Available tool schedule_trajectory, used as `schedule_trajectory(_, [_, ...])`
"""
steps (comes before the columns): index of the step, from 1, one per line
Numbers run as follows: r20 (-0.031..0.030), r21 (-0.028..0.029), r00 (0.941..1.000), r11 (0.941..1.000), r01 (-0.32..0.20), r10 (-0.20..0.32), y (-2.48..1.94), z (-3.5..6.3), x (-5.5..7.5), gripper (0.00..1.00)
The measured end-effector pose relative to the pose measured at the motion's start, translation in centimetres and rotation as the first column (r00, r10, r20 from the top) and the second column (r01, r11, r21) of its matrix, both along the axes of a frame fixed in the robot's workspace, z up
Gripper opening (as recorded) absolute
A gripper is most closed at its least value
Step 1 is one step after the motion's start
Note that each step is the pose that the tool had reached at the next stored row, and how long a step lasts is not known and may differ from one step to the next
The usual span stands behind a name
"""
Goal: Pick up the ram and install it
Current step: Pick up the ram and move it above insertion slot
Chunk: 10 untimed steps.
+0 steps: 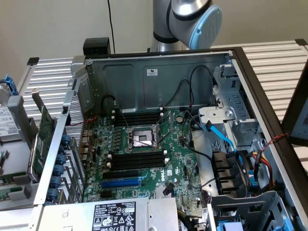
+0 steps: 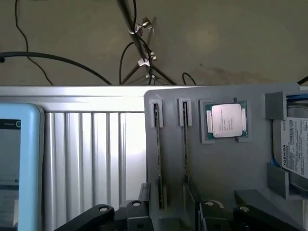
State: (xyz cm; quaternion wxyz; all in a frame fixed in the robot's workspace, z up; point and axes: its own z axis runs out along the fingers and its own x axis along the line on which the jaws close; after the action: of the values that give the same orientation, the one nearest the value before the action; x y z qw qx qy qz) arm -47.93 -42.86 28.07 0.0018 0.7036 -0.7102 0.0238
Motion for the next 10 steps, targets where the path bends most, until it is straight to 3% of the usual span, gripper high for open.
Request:
schedule_trajectory(5, [0.0, -0.0001, 0.999, 0.999, -0.045, 0.045, -0.01, -0.84, 0.0, 0.42])
schedule_trajectory(10, [0.0, 0.0, 0.9974, 0.9974, -0.072, 0.072, -0.28, -1.44, 0.0, 0.42])
